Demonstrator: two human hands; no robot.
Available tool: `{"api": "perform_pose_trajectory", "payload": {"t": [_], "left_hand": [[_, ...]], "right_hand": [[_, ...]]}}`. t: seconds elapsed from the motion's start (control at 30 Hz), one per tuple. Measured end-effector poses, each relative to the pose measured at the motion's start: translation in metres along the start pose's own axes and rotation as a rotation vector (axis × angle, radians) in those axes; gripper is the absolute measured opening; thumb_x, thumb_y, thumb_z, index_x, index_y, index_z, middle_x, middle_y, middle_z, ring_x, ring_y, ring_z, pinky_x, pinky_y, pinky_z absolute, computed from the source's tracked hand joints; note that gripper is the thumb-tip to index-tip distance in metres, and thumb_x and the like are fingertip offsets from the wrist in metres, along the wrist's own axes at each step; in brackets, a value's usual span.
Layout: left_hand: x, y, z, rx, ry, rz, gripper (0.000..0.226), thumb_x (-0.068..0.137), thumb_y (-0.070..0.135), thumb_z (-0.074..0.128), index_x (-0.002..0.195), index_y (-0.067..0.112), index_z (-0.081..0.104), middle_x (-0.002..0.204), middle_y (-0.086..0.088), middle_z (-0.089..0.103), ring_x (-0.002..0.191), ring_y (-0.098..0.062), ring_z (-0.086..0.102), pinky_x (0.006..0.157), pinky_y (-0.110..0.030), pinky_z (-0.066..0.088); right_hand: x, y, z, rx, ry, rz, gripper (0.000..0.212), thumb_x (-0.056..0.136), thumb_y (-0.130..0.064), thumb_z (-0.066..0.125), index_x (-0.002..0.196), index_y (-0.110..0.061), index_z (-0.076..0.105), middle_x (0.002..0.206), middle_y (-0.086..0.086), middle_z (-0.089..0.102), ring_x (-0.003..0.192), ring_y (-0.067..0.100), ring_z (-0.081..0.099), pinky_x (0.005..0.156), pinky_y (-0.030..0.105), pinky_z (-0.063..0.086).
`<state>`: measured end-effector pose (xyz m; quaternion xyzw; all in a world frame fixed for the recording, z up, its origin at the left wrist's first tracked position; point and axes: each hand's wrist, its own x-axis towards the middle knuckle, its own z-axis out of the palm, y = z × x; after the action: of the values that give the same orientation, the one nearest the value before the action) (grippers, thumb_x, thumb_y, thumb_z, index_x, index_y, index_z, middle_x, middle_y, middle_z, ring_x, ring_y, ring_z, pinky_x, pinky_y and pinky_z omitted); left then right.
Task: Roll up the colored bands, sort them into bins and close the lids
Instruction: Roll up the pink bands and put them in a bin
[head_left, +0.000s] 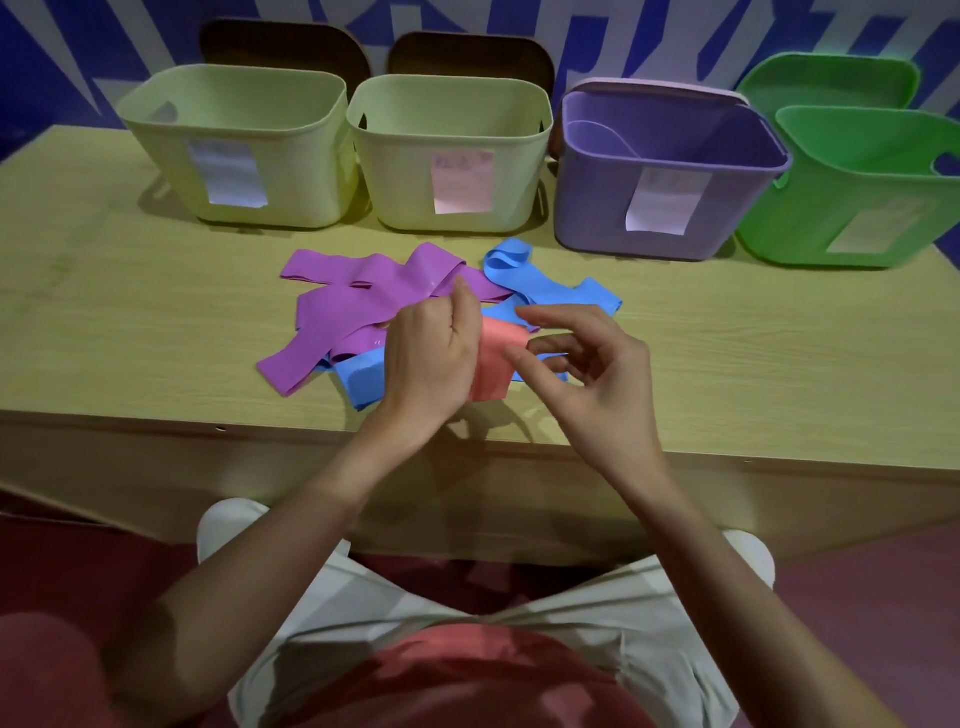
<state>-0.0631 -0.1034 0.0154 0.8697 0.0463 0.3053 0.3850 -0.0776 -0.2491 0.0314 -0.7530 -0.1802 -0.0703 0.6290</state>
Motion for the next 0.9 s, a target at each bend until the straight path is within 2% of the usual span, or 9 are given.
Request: {"api": "perform_pose_trajectory", "payload": {"t": [0.07, 0.17, 0.27, 0.4, 0.5, 0.57, 0.67, 0.8, 0.9], "left_hand": [[0.0011, 0.0027, -0.0007, -0.004, -0.033, -0.055, 0.054, 0.100, 0.024, 0.035, 0.048, 0.020, 0.023, 0.041, 0.009, 0.022, 0.040, -0.008, 0.037, 0.043, -0.019, 0.025], [0.0005, 0.0065, -0.0024, 0.039, -0.067, -0.091, 0.055, 0.101, 0.027, 0.036, 0.048, 0.018, 0.025, 0.042, 0.005, 0.024, 0.041, -0.012, 0.030, 0.046, -0.029, 0.016], [-0.0029, 0.0064, -0.0053, 0.118, -0.047, -0.006, 0.051, 0.098, 0.037, 0.032, 0.051, 0.017, 0.030, 0.043, 0.005, 0.028, 0.043, -0.018, 0.032, 0.049, -0.033, 0.016], [-0.0048, 0.0034, -0.0087, 0.189, -0.013, 0.202, 0.041, 0.098, 0.034, 0.033, 0.061, 0.018, 0.038, 0.049, 0.004, 0.035, 0.043, -0.020, 0.035, 0.048, -0.027, 0.021], [-0.0038, 0.0006, -0.0069, 0.183, -0.018, 0.218, 0.047, 0.099, 0.032, 0.033, 0.056, 0.014, 0.041, 0.047, 0.002, 0.036, 0.040, -0.022, 0.037, 0.044, -0.029, 0.024], [-0.0024, 0.0014, -0.0056, 0.137, -0.011, 0.168, 0.050, 0.099, 0.033, 0.033, 0.051, 0.015, 0.035, 0.043, 0.002, 0.031, 0.039, -0.021, 0.033, 0.045, -0.028, 0.018], [-0.0008, 0.0013, -0.0024, 0.048, -0.052, 0.045, 0.053, 0.098, 0.031, 0.034, 0.048, 0.017, 0.028, 0.040, 0.008, 0.025, 0.038, -0.011, 0.028, 0.048, -0.029, 0.013], [-0.0013, 0.0019, -0.0011, -0.003, -0.079, -0.046, 0.051, 0.096, 0.030, 0.033, 0.046, 0.022, 0.023, 0.039, 0.008, 0.023, 0.040, -0.008, 0.038, 0.046, -0.028, 0.016], [0.0006, 0.0052, -0.0002, -0.022, -0.130, -0.138, 0.055, 0.101, 0.026, 0.037, 0.048, 0.016, 0.024, 0.042, 0.005, 0.024, 0.042, -0.011, 0.031, 0.051, -0.032, 0.015]], "right_hand": [[-0.0005, 0.0035, 0.0001, -0.067, -0.004, -0.063, 0.029, 0.079, -0.003, 0.075, 0.102, -0.019, 0.069, 0.101, 0.007, 0.063, 0.075, 0.012, 0.066, 0.068, 0.021, 0.052], [-0.0002, 0.0068, -0.0001, -0.084, 0.011, -0.085, 0.024, 0.079, -0.002, 0.075, 0.099, -0.015, 0.071, 0.088, -0.002, 0.065, 0.071, 0.005, 0.062, 0.070, 0.021, 0.051], [0.0025, 0.0063, -0.0008, 0.010, 0.024, 0.041, 0.023, 0.079, 0.000, 0.075, 0.095, -0.016, 0.073, 0.079, -0.006, 0.068, 0.065, 0.002, 0.060, 0.069, 0.018, 0.049], [0.0055, 0.0018, -0.0019, 0.175, 0.011, 0.226, 0.019, 0.080, 0.002, 0.073, 0.095, -0.010, 0.073, 0.076, 0.001, 0.072, 0.059, 0.003, 0.063, 0.064, 0.015, 0.049], [0.0037, 0.0019, -0.0029, 0.278, -0.017, 0.311, 0.017, 0.082, 0.001, 0.071, 0.097, -0.007, 0.073, 0.073, 0.000, 0.071, 0.057, 0.003, 0.059, 0.062, 0.016, 0.048], [0.0030, 0.0020, -0.0028, 0.286, -0.036, 0.327, 0.013, 0.084, -0.002, 0.069, 0.096, -0.006, 0.073, 0.069, -0.004, 0.070, 0.057, 0.003, 0.058, 0.061, 0.016, 0.047], [0.0021, 0.0032, 0.0007, 0.142, -0.009, 0.225, 0.011, 0.085, -0.007, 0.070, 0.095, -0.011, 0.073, 0.076, -0.006, 0.071, 0.064, 0.000, 0.062, 0.062, 0.017, 0.048], [-0.0011, 0.0069, 0.0032, -0.008, -0.001, 0.020, 0.023, 0.082, -0.009, 0.074, 0.104, -0.015, 0.068, 0.100, 0.004, 0.069, 0.083, 0.008, 0.066, 0.072, 0.020, 0.052], [-0.0004, 0.0096, 0.0009, -0.036, -0.023, -0.079, 0.022, 0.082, -0.005, 0.073, 0.102, -0.014, 0.070, 0.096, 0.002, 0.068, 0.081, 0.008, 0.065, 0.074, 0.023, 0.052]]}}
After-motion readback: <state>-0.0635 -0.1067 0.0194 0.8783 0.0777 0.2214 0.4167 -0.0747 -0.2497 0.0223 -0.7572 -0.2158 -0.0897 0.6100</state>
